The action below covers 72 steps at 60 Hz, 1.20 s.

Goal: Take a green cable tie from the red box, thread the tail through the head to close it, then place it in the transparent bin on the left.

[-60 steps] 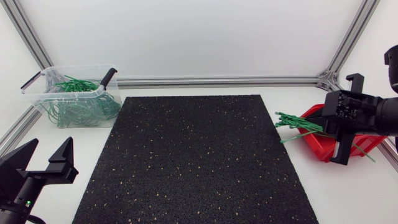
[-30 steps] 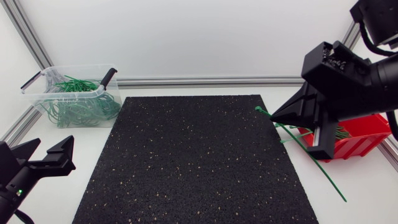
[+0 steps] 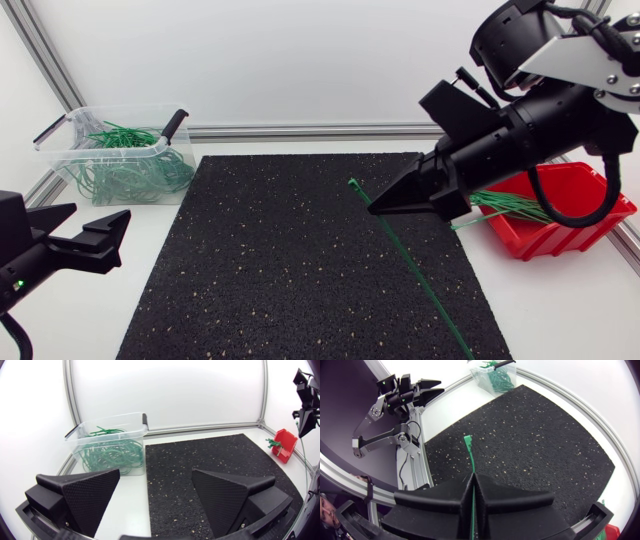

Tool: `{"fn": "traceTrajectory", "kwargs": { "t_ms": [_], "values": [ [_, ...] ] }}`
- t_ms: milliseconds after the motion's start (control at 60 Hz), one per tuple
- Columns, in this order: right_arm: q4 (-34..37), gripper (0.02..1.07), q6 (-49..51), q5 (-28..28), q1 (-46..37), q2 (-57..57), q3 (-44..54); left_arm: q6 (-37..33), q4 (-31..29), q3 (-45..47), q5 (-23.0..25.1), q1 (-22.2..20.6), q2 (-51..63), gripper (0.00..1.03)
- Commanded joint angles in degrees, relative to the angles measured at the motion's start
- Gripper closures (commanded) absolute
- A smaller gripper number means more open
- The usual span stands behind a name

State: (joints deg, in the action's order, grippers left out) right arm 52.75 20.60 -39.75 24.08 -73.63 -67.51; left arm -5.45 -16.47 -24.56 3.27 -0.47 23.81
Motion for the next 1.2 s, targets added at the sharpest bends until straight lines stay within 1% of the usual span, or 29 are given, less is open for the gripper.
{"fn": "traceTrajectory", "kwargs": {
  "t_ms": [0,67,133,167,233,283,383,433,567,667,700,750,833,933,1033,1067,1183],
  "values": [
    [-1.2,1.01,-2.7,-3.6,-0.5,-2.5,0.7,1.6,-0.6,-3.7,3.2,-0.3,1.3,0.04],
    [-3.6,1.01,-4.6,-6.9,-0.7,-3.8,1.8,2.7,-1.0,-5.1,7.6,-0.2,2.8,0.04],
    [-5.4,1.01,-5.8,-9.4,-0.5,-4.9,2.5,3.5,-0.8,-6.4,9.9,-0.3,3.8,0.07],
    [-6.9,1.01,-6.8,-10.5,-0.5,-5.1,3.1,3.9,-0.8,-7.2,11.9,-0.5,4.8,0.07],
    [-11.2,1.01,-9.3,-11.1,0.2,-5.1,4.8,4.6,-1.1,-9.2,16.0,-1.1,7.8,0.07],
    [-14.8,1.01,-11.4,-11.8,1.0,-4.9,6.4,4.6,-1.1,-10.3,17.7,-1.6,9.7,0.07],
    [-21.6,1.01,-15.5,-12.6,2.6,-4.4,9.4,4.2,-0.8,-12.7,22.8,-2.8,12.7,0.05],
    [-24.3,1.01,-17.0,-13.1,3.2,-4.2,10.6,4.2,-1.0,-13.8,24.7,-3.7,14.3,0.04],
    [-30.7,1.01,-21.9,-13.2,4.8,-4.2,12.8,4.1,-0.8,-16.8,32.2,-7.1,20.0,0.04],
    [-35.3,1.01,-25.3,-14.4,5.0,-4.2,14.1,4.3,0.5,-18.7,34.3,-9.8,24.8,0.05],
    [-37.2,1.01,-26.9,-14.8,5.0,-4.2,14.4,4.8,1.1,-19.6,35.1,-11.3,26.6,0.05],
    [-39.3,1.01,-28.8,-15.5,4.8,-4.3,14.8,5.0,2.1,-20.9,37.8,-12.3,29.5,0.06],
    [-41.7,1.01,-30.9,-16.2,4.9,-4.6,14.9,5.1,4.3,-21.9,46.6,-11.4,33.8,0.06],
    [-45.0,1.01,-33.1,-16.9,5.2,-4.8,15.4,5.2,4.9,-24.2,53.7,-11.2,38.8,0.08],
    [-48.1,1.01,-35.8,-17.6,5.2,-4.9,15.9,5.3,6.6,-25.8,61.1,-10.6,42.5,0.08],
    [-49.1,1.01,-36.7,-17.8,5.2,-4.9,16.2,5.4,7.4,-25.9,62.6,-10.7,43.2,0.08],
    [-51.3,1.01,-38.4,-18.3,5.0,-5.0,16.4,7.0,9.9,-26.5,64.5,-11.4,44.6,0.07]
  ]
}}
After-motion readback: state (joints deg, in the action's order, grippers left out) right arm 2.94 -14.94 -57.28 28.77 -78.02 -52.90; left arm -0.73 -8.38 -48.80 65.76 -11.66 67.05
